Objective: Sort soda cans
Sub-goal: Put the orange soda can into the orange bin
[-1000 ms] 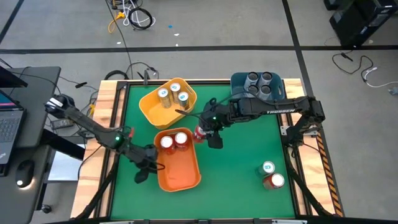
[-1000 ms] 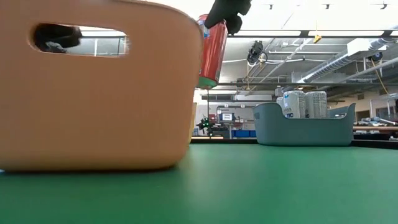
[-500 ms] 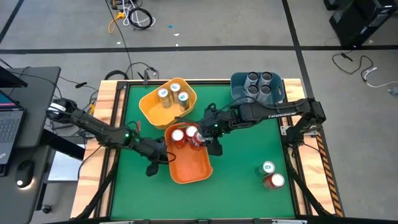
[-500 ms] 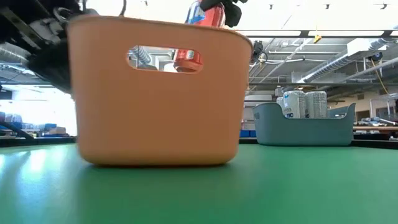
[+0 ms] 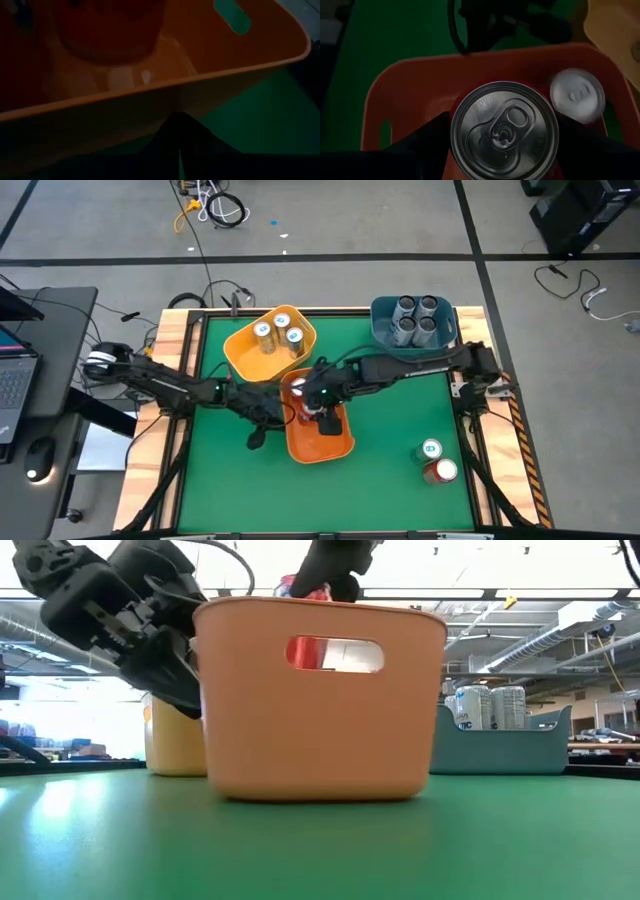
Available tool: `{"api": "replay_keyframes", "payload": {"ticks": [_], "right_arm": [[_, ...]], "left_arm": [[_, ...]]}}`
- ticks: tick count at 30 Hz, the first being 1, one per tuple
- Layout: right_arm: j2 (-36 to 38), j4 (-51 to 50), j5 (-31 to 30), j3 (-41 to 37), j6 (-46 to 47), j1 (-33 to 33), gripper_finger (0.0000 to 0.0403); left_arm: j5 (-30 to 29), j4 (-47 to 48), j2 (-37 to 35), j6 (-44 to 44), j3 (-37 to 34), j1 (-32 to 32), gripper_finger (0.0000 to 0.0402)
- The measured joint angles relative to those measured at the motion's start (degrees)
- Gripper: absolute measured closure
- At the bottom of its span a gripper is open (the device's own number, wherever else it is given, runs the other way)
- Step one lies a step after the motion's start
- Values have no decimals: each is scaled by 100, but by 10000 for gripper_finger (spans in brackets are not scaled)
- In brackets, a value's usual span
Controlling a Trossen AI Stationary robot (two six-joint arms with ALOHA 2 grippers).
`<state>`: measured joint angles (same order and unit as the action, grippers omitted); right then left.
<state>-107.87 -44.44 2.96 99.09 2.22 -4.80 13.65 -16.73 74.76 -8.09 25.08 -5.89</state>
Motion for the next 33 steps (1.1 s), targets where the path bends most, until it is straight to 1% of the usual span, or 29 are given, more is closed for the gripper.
{"api": "replay_keyframes", "payload": {"ticks": [4, 8, 12, 16, 24, 30, 33], "right_arm": [[-366, -256, 1, 397, -89, 0, 119], [-756, -443, 0, 613, -164, 0, 119], [-1007, -335, 0, 682, -195, 0, 119], [-1245, -303, -167, 673, -222, 13, 119], [-1461, -140, -146, 697, -339, 59, 117], [-1587, 28, -210, 667, -380, 59, 32], [-1531, 43, -210, 666, -402, 63, 12]], "left_arm": [[64, -328, 186, 132, 0, 87, 401], [124, -476, 317, 170, 1, 122, 401], [130, -493, 359, 172, 2, 133, 401], [134, -522, 365, 183, 2, 133, 401], [159, -532, 365, 173, 2, 133, 401], [167, -548, 365, 169, 2, 133, 401], [167, -584, 365, 162, 2, 131, 401]]}}
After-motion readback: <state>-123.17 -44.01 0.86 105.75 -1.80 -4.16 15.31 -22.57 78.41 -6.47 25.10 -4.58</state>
